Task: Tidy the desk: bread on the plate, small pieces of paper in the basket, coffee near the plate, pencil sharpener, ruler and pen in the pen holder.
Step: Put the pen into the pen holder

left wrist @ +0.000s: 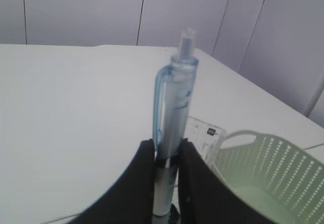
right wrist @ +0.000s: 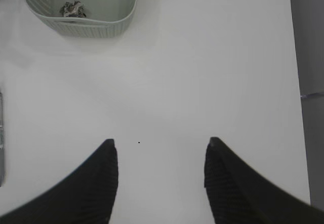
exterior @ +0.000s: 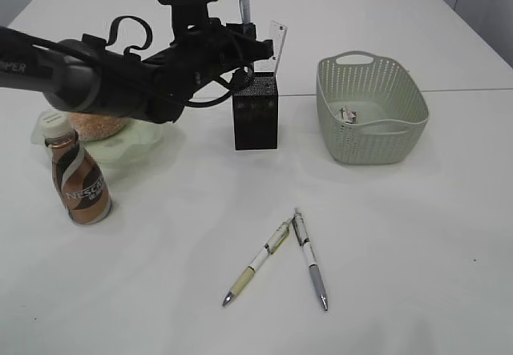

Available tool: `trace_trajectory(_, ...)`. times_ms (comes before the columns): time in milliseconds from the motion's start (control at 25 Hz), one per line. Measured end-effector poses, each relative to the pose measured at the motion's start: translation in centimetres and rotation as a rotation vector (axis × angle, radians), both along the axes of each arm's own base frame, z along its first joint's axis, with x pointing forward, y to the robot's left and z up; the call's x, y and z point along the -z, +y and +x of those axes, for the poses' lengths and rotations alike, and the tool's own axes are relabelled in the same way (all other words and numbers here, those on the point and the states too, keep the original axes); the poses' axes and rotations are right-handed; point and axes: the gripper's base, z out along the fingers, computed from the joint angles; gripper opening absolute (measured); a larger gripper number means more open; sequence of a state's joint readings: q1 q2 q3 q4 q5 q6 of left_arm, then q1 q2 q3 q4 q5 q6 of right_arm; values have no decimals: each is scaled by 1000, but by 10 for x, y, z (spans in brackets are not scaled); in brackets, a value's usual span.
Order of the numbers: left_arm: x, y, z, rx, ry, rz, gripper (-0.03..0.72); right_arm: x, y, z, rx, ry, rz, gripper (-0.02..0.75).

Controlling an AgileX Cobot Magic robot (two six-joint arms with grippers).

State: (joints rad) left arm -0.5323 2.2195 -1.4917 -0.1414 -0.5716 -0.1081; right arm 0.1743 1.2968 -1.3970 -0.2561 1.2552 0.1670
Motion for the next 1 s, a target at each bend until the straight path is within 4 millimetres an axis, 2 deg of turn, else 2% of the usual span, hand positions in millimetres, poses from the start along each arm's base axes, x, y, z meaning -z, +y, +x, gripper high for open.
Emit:
trace_trajectory(200, 13, -2, 1, 12, 19, 28, 71, 0, 0, 0, 1, -1, -4, 405)
trace_trajectory(400, 14, -3, 0, 29, 18, 51, 92, 0, -1, 0, 1, -1, -7, 405)
trace_trajectory(480, 15, -3, 0, 34, 29, 60, 129, 0, -1, 0, 1, -1, -7, 405)
trace_trajectory(720, 23, -3, -2, 42, 106, 85, 328, 0, -1, 0, 1, -1, -7, 405)
trace_trajectory(920, 25, -3, -3, 46, 152, 108, 365, 0, -1, 0, 1, -1, -7, 405)
trace_trajectory(1000, 15, -2, -5, 50, 163, 113, 367, 0, 0, 0, 1, -1, -5, 405)
